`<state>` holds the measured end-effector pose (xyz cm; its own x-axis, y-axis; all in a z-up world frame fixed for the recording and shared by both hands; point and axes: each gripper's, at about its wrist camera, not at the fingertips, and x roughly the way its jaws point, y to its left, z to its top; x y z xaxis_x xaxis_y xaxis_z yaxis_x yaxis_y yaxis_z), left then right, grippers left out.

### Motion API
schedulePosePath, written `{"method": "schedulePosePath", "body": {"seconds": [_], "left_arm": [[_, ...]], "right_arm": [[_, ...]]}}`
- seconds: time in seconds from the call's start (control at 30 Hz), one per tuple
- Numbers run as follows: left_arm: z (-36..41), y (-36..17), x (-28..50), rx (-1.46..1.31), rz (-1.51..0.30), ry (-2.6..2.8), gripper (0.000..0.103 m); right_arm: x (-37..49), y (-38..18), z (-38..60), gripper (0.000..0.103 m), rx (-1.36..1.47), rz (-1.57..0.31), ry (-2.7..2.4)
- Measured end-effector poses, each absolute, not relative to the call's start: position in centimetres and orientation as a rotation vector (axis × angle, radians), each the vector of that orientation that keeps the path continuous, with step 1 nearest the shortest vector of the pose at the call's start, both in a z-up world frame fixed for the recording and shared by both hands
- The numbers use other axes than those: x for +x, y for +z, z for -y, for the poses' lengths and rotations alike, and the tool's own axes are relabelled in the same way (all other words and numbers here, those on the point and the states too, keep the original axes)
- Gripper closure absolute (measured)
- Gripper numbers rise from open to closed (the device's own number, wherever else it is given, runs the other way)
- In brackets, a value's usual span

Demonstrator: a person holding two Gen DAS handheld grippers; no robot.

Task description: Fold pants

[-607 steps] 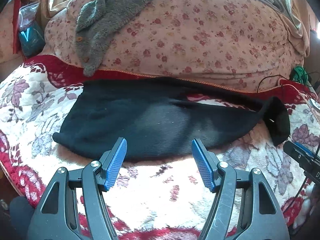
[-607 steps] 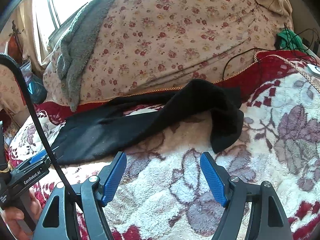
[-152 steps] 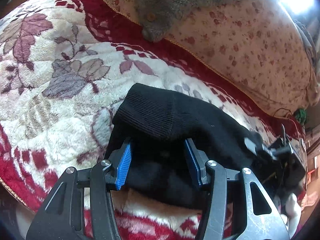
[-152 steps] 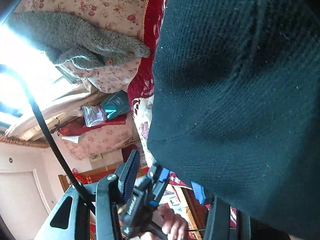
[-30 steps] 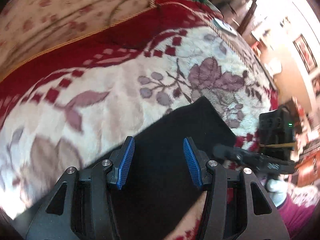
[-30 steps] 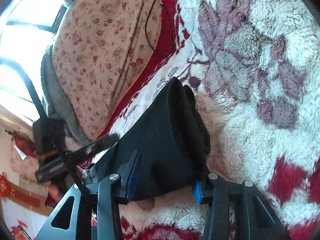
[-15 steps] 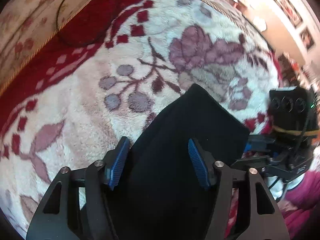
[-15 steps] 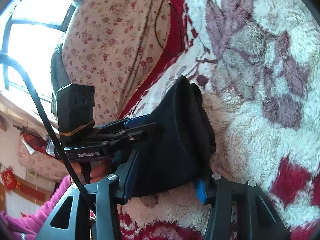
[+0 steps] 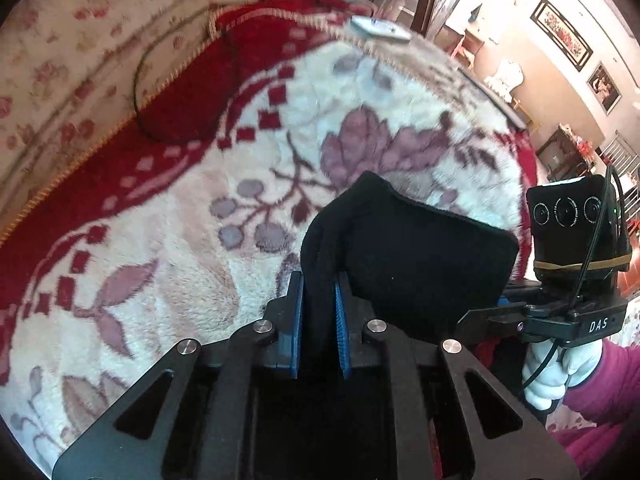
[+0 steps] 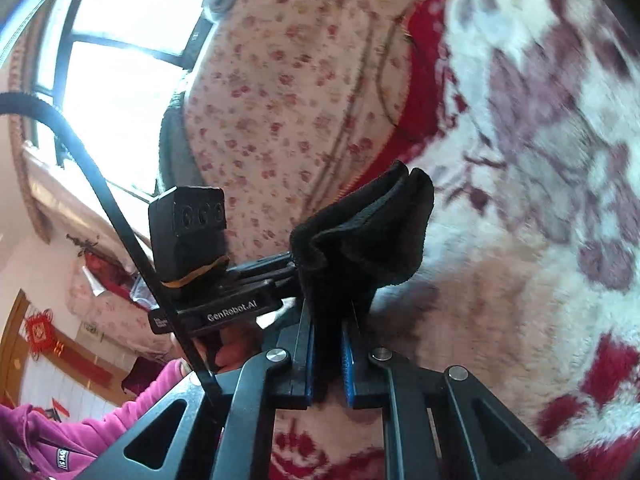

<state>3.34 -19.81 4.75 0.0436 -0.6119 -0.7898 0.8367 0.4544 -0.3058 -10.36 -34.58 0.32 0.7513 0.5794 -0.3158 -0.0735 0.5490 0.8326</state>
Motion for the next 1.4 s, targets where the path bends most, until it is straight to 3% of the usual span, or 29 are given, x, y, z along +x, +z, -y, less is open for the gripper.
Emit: {"method": "schedulePosePath", "body": {"seconds": [0.3,0.5,0.77,1.1,1.17,1.4], "left_arm": [[11.7,12.5,3.0,0.142,-0.894,-1.084,0.09],[4.8,14.7,2.1,0.07,-0.842,-1.011,0.09],[-5.9,11.7,2.1,-0.089,-0.889,-0.805,0.092],[-16.9,6.5,-0.2,-0.253,-0.962,-0.511,0.092],[-17.5,6.4,-0.8,-0.256,-0.958,-0.494,0.092],[-17.5,7.3,-2.4,-0.32,-0.929,-0.518,0.092]], "right_arm": [[-9.6,7.5,29.6,0.093,0.813,-0.537,0.592],[-7.5,11.0,22.7,0.093,0.687,-0.561,0.743],[-4.7,9.0,12.4,0.093,0.548,-0.729,0.885],[0.1,-0.8,2.9,0.087,0.491,-1.064,0.894],[0.2,-0.2,3.3,0.079,0.533,-1.054,0.906],[-1.6,4.4,7.5,0.075,0.598,-0.914,0.913]]}}
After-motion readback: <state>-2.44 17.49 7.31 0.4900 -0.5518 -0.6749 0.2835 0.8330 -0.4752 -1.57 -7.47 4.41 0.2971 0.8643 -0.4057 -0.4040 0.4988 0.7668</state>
